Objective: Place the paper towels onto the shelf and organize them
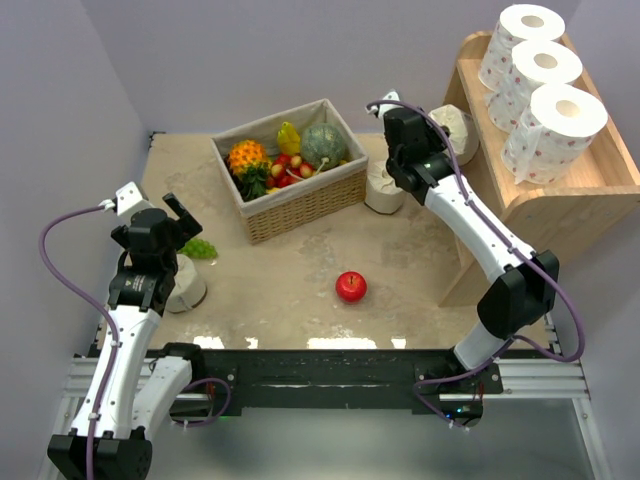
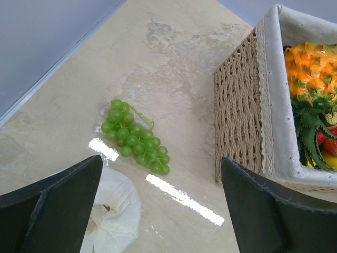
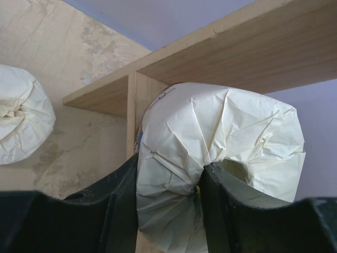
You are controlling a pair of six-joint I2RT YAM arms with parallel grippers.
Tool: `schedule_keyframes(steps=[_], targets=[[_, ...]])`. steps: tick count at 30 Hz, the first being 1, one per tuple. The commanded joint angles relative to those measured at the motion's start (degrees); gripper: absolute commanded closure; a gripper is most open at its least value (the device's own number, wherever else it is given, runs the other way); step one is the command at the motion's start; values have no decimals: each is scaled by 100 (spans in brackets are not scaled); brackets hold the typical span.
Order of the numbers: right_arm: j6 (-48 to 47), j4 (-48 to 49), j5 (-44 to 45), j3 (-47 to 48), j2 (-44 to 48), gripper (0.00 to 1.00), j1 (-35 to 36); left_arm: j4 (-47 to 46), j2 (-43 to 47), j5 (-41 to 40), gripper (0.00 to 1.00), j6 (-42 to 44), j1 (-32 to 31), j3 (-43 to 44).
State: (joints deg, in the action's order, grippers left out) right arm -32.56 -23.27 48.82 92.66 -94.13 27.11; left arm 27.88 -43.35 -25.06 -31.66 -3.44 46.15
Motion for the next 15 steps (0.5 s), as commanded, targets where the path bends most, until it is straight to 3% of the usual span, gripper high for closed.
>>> schedule_keyframes(steps=[1,15], targets=[[-435,603,101,-20,44,53,-83,-213,64,-17,0,107,-7,8],[-910,1025,804,147,-71,30,-84,-230,55,19,0,99,-16,-1]])
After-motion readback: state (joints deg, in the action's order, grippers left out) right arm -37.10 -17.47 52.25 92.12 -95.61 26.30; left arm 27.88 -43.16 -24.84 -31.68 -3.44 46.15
